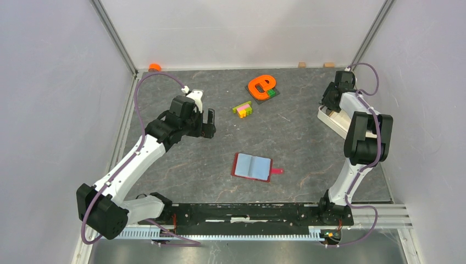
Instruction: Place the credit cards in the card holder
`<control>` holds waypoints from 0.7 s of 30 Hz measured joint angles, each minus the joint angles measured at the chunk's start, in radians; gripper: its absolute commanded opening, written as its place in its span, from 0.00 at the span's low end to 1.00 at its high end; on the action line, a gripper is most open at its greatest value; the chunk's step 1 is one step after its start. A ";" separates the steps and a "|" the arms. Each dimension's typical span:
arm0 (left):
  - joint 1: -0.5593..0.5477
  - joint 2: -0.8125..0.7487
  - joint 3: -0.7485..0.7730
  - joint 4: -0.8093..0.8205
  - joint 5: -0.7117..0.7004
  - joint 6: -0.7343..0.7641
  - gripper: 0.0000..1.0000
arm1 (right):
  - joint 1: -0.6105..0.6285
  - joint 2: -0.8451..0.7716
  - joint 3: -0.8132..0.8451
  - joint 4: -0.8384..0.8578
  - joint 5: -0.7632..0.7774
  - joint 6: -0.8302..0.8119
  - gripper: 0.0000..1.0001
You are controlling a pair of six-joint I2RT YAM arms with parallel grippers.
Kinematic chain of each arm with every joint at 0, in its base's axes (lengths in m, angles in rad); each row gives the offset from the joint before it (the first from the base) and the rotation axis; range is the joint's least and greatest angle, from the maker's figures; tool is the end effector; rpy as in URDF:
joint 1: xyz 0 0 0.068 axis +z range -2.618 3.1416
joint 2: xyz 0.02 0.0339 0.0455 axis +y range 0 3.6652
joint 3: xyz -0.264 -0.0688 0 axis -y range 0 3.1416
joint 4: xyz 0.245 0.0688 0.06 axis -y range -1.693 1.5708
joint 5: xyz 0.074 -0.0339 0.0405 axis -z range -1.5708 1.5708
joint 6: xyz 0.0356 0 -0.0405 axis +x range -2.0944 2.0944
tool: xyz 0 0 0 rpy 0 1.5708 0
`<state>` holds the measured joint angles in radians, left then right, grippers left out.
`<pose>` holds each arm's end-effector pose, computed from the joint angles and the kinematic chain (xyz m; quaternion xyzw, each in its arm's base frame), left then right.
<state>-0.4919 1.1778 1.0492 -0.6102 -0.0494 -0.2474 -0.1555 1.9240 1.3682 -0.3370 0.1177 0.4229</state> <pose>0.2217 -0.1168 0.3117 0.1016 0.9088 -0.1249 0.3849 0.4140 -0.0691 0.1977 0.2872 0.8968 -0.0107 0.3364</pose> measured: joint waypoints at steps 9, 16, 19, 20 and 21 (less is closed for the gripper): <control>0.004 0.004 -0.002 0.000 0.007 0.000 1.00 | 0.001 -0.014 -0.005 0.000 -0.003 0.000 0.55; 0.003 0.007 -0.002 0.000 0.015 0.000 1.00 | 0.001 -0.016 -0.010 0.005 -0.005 0.000 0.52; 0.003 0.008 -0.002 0.000 0.025 0.000 1.00 | 0.001 -0.025 -0.016 0.010 -0.005 0.001 0.51; 0.003 0.009 -0.002 0.000 0.026 0.000 1.00 | 0.001 -0.029 -0.019 0.011 -0.005 0.001 0.51; 0.003 0.009 -0.002 0.000 0.026 0.000 1.00 | 0.001 -0.034 -0.024 0.014 -0.005 0.002 0.50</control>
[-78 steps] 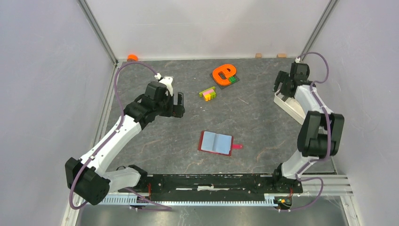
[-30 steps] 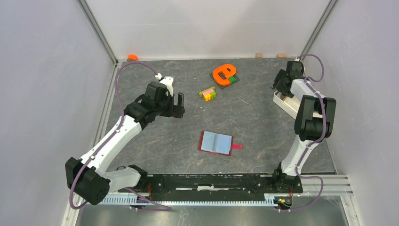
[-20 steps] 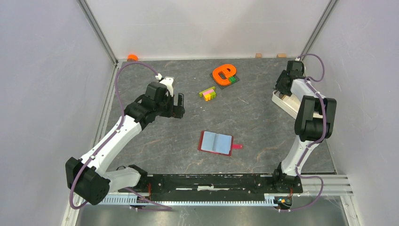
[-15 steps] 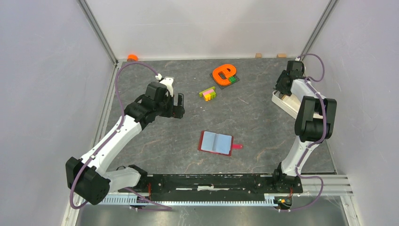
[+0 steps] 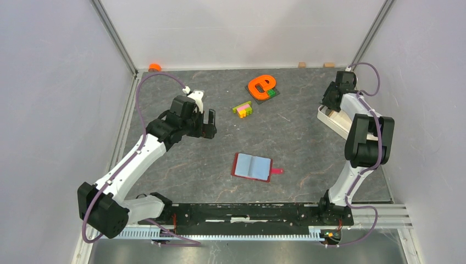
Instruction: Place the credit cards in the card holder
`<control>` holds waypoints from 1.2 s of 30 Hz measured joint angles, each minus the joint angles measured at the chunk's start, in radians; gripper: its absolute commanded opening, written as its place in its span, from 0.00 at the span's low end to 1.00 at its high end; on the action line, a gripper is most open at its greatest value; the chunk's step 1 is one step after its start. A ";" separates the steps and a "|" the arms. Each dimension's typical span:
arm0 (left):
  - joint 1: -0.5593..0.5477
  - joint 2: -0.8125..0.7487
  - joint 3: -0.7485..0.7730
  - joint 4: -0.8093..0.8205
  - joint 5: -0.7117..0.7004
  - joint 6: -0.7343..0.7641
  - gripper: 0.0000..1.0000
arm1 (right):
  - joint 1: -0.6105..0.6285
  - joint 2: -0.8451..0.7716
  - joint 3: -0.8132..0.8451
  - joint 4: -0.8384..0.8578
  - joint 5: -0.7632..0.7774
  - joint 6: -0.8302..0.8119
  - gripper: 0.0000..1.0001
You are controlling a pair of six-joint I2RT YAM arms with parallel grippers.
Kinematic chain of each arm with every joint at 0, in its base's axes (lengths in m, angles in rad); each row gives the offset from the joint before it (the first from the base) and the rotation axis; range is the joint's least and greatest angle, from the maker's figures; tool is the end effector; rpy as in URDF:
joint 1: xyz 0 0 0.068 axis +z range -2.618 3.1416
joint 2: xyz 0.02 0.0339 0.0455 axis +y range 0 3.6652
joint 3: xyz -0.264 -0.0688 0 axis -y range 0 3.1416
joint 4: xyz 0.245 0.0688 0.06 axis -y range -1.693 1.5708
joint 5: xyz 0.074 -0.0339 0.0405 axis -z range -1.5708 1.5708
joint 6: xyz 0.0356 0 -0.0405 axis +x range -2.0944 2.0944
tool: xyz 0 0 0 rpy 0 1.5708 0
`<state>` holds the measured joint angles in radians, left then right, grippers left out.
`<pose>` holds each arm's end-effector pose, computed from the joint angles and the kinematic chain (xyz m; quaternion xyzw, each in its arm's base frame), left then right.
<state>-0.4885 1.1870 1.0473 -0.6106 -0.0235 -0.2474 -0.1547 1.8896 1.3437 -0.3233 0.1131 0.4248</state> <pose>0.2232 -0.1177 0.3089 0.1056 0.9109 -0.1334 0.3760 0.4083 -0.0677 0.2047 0.2865 0.8930 -0.0064 0.3471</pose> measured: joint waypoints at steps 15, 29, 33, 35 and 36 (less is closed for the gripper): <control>0.000 0.006 0.000 0.000 0.006 0.000 1.00 | -0.002 -0.026 -0.028 0.025 -0.003 0.005 0.28; 0.000 0.011 0.000 0.000 0.006 0.000 1.00 | -0.018 -0.040 -0.066 0.050 -0.004 0.005 0.28; 0.000 0.011 0.000 0.000 0.006 0.000 1.00 | -0.018 -0.041 -0.072 0.058 -0.003 0.001 0.28; 0.000 0.011 0.000 0.000 0.006 0.000 1.00 | -0.018 -0.043 -0.077 0.065 -0.003 -0.001 0.25; 0.000 0.011 0.000 0.000 0.006 0.000 1.00 | -0.018 -0.043 -0.079 0.068 -0.003 -0.002 0.25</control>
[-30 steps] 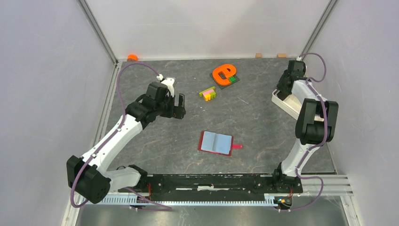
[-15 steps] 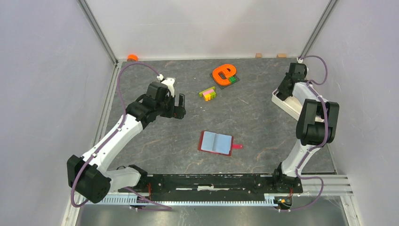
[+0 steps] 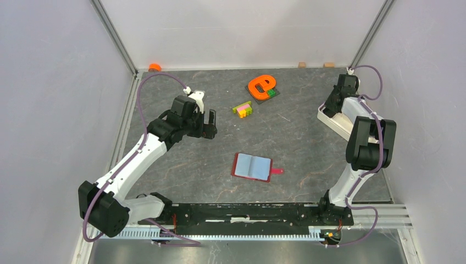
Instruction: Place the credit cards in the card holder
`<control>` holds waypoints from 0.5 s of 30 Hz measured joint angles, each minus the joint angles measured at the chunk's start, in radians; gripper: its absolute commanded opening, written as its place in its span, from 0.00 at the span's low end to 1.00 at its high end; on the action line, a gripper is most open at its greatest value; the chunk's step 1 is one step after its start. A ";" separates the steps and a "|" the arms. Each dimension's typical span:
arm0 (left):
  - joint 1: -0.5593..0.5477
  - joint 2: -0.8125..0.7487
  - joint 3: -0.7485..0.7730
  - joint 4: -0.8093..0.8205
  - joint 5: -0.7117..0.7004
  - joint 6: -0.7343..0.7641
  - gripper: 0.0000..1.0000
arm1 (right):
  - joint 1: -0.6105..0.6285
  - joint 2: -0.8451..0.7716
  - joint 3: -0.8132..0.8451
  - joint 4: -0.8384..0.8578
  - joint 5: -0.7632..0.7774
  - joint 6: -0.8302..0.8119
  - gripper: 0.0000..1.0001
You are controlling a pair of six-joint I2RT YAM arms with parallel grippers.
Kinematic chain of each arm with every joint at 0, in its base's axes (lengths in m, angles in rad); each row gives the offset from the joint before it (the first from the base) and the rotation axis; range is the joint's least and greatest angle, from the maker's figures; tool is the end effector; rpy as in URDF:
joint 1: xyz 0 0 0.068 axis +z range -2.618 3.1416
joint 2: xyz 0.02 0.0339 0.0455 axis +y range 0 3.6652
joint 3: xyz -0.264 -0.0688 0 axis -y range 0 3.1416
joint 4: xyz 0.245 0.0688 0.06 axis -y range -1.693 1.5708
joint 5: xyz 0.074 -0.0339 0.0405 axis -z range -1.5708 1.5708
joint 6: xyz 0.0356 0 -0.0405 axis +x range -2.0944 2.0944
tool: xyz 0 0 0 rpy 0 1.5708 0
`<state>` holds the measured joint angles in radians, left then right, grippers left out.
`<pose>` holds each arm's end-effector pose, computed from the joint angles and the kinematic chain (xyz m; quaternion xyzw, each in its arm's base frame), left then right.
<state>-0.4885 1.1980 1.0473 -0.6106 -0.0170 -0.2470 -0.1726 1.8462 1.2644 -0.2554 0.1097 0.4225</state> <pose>0.2249 -0.1189 0.3063 0.1074 0.9129 -0.1343 0.3703 0.3960 -0.0730 0.2018 0.2921 0.8854 -0.0061 0.3617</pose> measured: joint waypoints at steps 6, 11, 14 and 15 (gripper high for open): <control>0.000 0.000 0.000 0.000 0.000 0.000 1.00 | -0.004 -0.002 -0.003 0.007 -0.002 -0.001 0.19; 0.000 0.000 0.000 0.000 0.000 0.000 1.00 | -0.007 -0.002 -0.003 0.011 -0.010 -0.004 0.05; 0.000 0.000 0.000 0.000 0.000 0.000 1.00 | -0.010 -0.003 -0.003 0.013 -0.023 -0.005 0.00; 0.000 0.000 0.000 0.000 0.000 0.000 1.00 | -0.012 -0.004 -0.003 0.012 -0.024 -0.005 0.00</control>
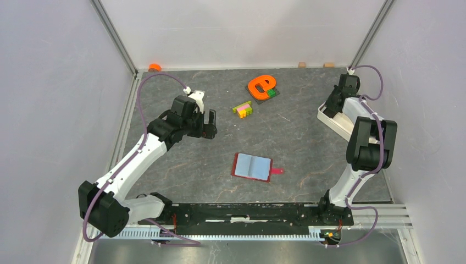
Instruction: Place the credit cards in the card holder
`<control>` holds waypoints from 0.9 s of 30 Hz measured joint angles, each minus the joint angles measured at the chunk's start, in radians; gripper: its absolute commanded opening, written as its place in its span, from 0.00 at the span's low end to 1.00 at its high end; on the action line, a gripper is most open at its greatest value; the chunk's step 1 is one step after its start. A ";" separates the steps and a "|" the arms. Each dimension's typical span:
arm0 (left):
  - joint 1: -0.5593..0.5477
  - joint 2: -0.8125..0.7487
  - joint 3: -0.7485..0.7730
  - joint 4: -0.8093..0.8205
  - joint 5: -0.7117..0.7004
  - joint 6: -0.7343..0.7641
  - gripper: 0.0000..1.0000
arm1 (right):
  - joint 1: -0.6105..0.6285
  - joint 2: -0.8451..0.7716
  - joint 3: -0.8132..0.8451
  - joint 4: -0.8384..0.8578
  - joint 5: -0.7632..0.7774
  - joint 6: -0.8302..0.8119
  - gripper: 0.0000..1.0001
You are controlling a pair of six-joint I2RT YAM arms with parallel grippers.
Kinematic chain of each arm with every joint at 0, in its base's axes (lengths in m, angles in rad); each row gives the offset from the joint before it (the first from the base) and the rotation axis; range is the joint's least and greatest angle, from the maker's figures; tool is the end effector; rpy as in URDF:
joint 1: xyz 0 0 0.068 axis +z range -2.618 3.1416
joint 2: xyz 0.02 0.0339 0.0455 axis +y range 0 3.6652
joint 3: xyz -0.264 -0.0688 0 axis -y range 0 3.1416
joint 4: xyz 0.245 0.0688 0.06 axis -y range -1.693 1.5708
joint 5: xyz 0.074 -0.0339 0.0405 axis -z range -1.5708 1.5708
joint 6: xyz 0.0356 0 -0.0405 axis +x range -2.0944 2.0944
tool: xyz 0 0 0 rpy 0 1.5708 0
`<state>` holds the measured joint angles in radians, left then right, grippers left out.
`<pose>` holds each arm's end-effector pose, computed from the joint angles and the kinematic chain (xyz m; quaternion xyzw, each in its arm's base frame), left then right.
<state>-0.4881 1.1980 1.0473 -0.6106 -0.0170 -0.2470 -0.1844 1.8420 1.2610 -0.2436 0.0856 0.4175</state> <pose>0.2250 -0.1188 0.3063 0.1072 0.9129 -0.1342 0.3703 0.3954 -0.0768 0.2032 0.2907 0.8839 0.0028 0.3663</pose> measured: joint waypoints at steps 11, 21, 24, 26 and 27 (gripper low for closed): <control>0.000 0.000 0.000 0.000 0.000 0.000 1.00 | -0.024 -0.088 -0.099 -0.010 -0.014 -0.018 0.07; 0.000 0.000 0.000 0.000 0.000 0.000 1.00 | -0.041 -0.140 -0.148 -0.043 -0.023 -0.104 0.34; 0.000 0.000 0.000 0.000 0.000 0.000 1.00 | -0.041 -0.140 -0.148 -0.051 -0.018 -0.133 0.36; 0.000 0.000 0.000 0.000 0.000 0.000 1.00 | -0.041 -0.140 -0.146 -0.053 -0.017 -0.148 0.40; 0.000 0.000 0.000 0.000 0.000 0.000 1.00 | -0.041 -0.140 -0.146 -0.053 -0.016 -0.156 0.41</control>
<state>-0.4881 1.1984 1.0473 -0.6106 -0.0170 -0.2470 -0.2253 1.7020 1.1145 -0.2970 0.0692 0.2611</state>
